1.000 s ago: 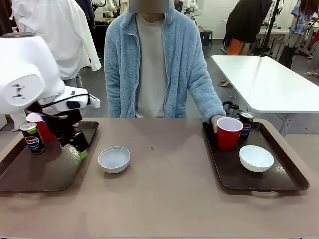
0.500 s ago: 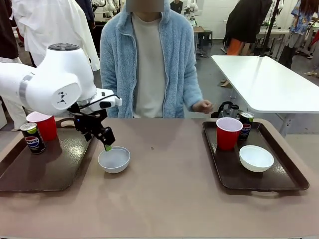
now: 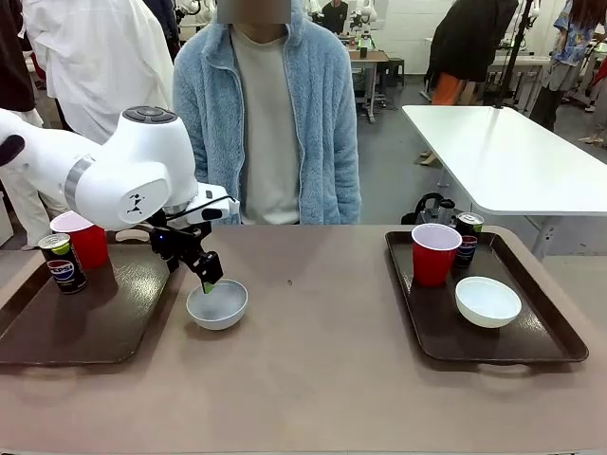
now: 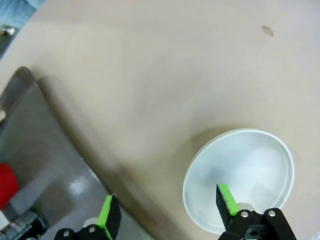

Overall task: Prepare tableware on both trays.
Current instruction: Pick up a Picnic Bowl from the table and place it on a Handle tray.

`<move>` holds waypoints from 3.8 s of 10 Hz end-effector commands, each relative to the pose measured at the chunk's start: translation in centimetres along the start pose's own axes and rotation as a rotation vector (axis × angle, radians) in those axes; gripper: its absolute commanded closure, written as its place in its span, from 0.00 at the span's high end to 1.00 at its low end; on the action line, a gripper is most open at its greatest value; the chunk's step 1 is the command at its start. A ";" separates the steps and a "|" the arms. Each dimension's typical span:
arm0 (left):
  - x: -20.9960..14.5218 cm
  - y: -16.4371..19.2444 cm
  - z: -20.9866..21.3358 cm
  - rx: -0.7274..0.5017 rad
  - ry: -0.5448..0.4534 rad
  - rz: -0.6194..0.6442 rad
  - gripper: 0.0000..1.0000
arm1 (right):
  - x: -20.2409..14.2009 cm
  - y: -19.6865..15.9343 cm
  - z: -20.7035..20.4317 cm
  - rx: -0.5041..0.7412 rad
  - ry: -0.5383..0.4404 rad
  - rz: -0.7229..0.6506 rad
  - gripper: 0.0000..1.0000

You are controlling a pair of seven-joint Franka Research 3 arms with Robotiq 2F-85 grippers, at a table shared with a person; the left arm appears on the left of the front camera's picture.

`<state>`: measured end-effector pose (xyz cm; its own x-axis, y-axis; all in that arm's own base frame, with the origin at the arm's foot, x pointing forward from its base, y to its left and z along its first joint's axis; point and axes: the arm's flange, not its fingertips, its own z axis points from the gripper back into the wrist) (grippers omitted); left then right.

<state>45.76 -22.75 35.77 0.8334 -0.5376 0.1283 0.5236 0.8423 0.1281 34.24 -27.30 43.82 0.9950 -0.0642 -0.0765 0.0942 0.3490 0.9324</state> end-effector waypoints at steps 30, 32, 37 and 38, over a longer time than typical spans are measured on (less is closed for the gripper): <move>-17.8 18.5 5.6 -0.181 -0.013 0.494 0.00 | -0.2 0.1 0.0 0.004 0.000 0.000 1.00; -17.3 17.9 3.2 -0.142 0.020 0.491 0.00 | -0.2 0.1 0.0 0.004 0.000 0.000 1.00; -16.1 16.1 0.2 -0.089 0.065 0.464 0.56 | -0.2 0.1 0.0 0.004 0.000 0.000 1.00; -16.2 15.8 0.8 -0.080 0.059 0.445 0.64 | -0.2 0.1 0.0 0.004 0.000 0.000 1.00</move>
<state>41.03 -0.75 36.00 0.9890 -0.1245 0.0793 0.1284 0.9907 -0.0460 34.23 -27.32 43.80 0.9949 -0.0649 -0.0771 0.0950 0.3488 0.9324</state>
